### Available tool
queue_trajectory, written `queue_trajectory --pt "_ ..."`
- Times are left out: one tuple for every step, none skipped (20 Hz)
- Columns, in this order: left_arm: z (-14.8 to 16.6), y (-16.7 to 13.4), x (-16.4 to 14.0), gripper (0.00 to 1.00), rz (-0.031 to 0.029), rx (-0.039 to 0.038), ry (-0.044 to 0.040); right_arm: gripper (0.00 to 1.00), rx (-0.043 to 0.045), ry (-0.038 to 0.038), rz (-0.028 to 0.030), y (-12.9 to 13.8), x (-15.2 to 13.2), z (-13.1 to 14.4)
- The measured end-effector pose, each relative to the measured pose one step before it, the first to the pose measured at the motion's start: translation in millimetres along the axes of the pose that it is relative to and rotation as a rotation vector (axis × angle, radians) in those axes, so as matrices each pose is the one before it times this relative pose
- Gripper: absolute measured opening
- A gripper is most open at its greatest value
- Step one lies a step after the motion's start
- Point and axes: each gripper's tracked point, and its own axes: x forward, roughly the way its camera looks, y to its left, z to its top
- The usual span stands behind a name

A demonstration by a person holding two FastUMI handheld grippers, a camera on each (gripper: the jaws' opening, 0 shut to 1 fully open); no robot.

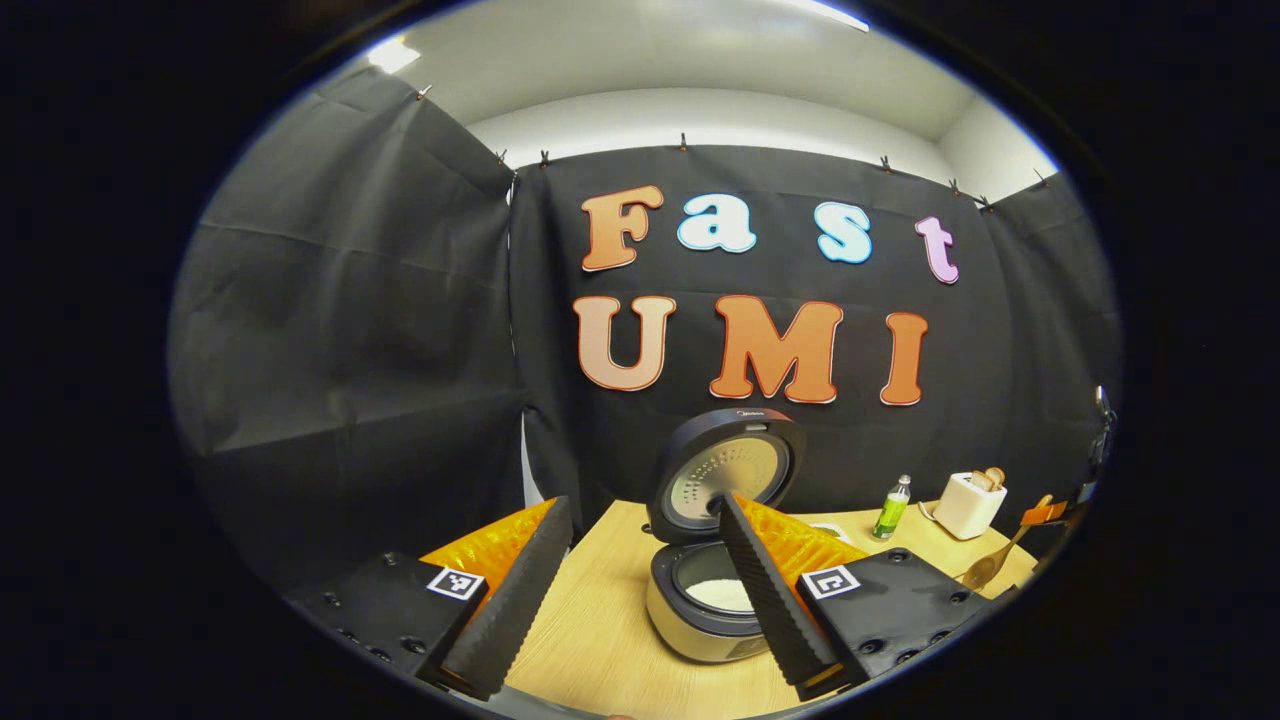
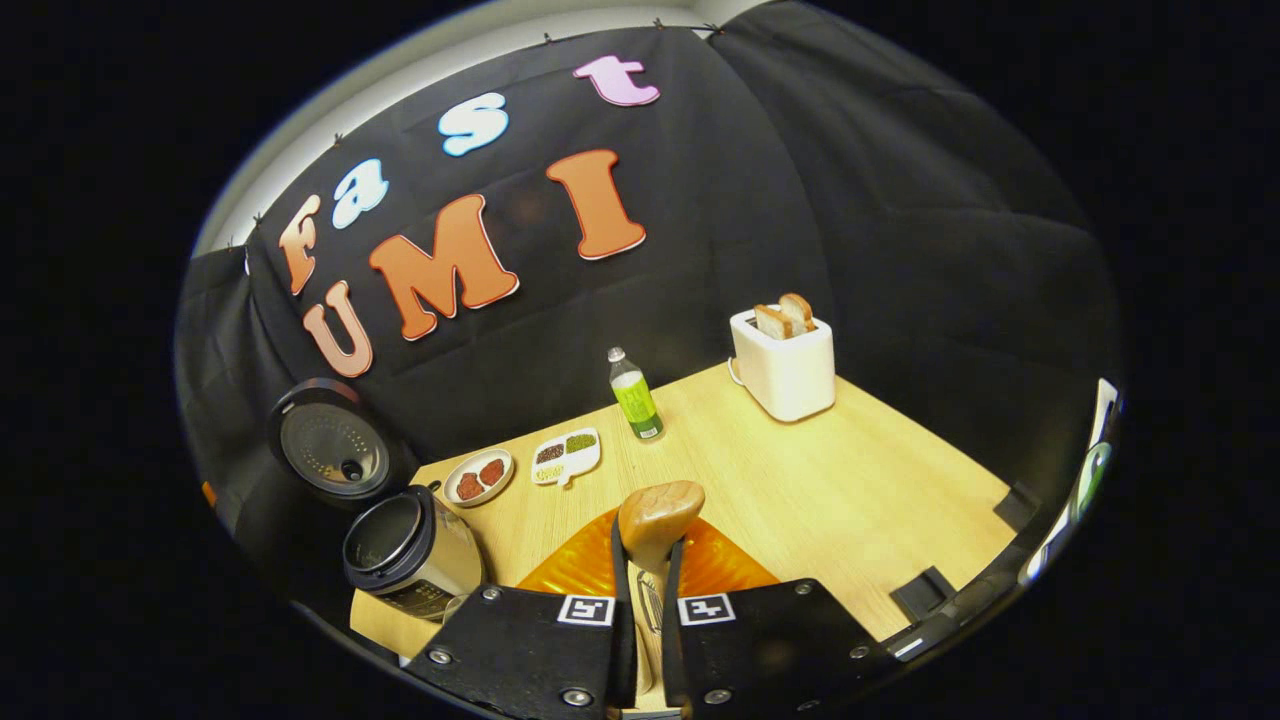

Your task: Close the left gripper, press the button to open the rice cooker; take a wooden spoon from the chopstick holder with the right hand, scoop a spoonful of rice and pour it into the rice cooker, then put the wooden spoon back into the chopstick holder.

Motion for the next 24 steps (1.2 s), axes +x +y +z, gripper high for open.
queue_trajectory --pt "-0.72 -0.03 -0.15 1.00 0.00526 0.00108 0.00400 0.09 0.01350 0.01067 0.00074 -2.79 5.08 -5.22" --pt "-0.34 -1.42 -0.20 0.99 0.00449 -0.00046 0.00183 0.09 0.00930 0.01230 0.00271 -2.68 4.61 -6.65" --pt "2.03 -0.65 -0.43 0.99 0.00446 -0.00121 0.00048 0.09 0.00742 0.01374 0.00450 -1.86 4.44 -5.46" --pt "1.60 -1.40 0.08 0.99 0.00332 0.00143 -0.00044 0.09 0.00624 0.01265 0.00584 -1.02 3.91 -6.39" --pt "0.12 -0.19 -1.02 0.99 0.00499 0.00557 -0.00038 0.09 0.00688 0.01146 0.00559 -1.35 4.50 -4.72" --pt "0.07 -0.75 -0.72 1.00 0.00522 0.00708 -0.00109 0.09 0.00705 0.00740 0.00431 -1.51 3.69 -3.21" --pt "0.83 -0.56 0.09 1.00 0.00498 0.00621 0.00132 0.09 0.01045 0.00667 0.00610 -1.28 3.79 -2.68" --pt "0.18 0.12 -0.84 1.00 0.00586 0.00543 0.00103 0.11 0.00828 0.00880 0.00748 -0.74 3.94 -3.78" --pt "-0.82 -0.28 -0.70 1.00 0.00542 0.00450 0.00155 0.12 0.00554 0.01182 0.00582 -0.61 2.78 -4.00" --pt "-0.66 0.61 -0.64 0.99 0.00565 0.00225 0.00226 0.12 0.00407 0.00656 0.00548 -0.99 2.03 -3.11" --pt "0.68 -0.62 0.65 0.99 0.00449 -0.00056 0.00139 0.12 0.00349 -0.00169 0.00152 -1.34 1.31 -0.94" --pt "0.97 -0.62 -0.44 0.99 0.00368 -0.00161 0.00032 0.16 0.00361 0.00230 -0.00038 -2.73 1.52 -0.24" --pt "0.73 0.23 -0.73 0.98 0.00456 -0.00084 -0.00165 0.18 0.00346 0.00325 -0.00198 -2.28 1.14 -0.95" --pt "0.00 0.40 0.33 0.99 0.00558 -0.00029 -0.00176 0.19 0.00644 -0.00620 0.00326 -0.65 -0.19 2.07" --pt "-0.17 -0.88 0.63 1.00 0.00241 -0.00084 -0.00028 0.21 0.00993 0.00037 0.00198 -1.07 0.82 3.02" --pt "0.30 -1.59 0.27 0.99 -0.00035 -0.00078 0.00083 0.23 0.00648 -0.01089 0.00160 -0.75 -2.48 4.61" --pt "-0.49 -2.58 0.29 0.99 -0.00229 -0.00054 0.00086 0.25 0.00519 -0.00653 0.00368 -0.94 1.17 4.31" --pt "-0.20 -2.52 0.71 0.98 -0.00385 -0.00016 0.00216 0.32 0.00605 -0.00718 0.01111 2.50 -5.66 5.81" --pt "-1.92 -2.30 0.51 0.98 -0.00373 -0.00091 0.00376 0.27 -0.00108 -0.01203 0.00349 0.94 -3.45 7.53" --pt "-1.09 -3.35 0.66 0.98 -0.00625 -0.00242 0.00199 0.50 -0.01001 -0.01318 -0.00692 -3.44 -2.54 7.16" --pt "-0.24 -3.81 0.46 0.98 -0.00684 -0.00253 0.00067 0.56 -0.01470 -0.01305 -0.01253 -3.87 -2.34 7.66" --pt "0.60 -3.33 0.81 0.97 -0.00784 -0.00188 -0.00149 0.68 -0.01777 -0.01236 -0.01484 -3.00 -4.45 5.75" --pt "0.93 -2.37 0.37 0.97 -0.00743 -0.00055 -0.00202 0.73 -0.01892 -0.01190 -0.01392 -2.66 -2.63 7.17" --pt "0.69 -2.87 1.27 0.97 -0.00700 0.00017 -0.00264 0.80 -0.02000 -0.01328 -0.01111 -0.86 -4.84 6.07"
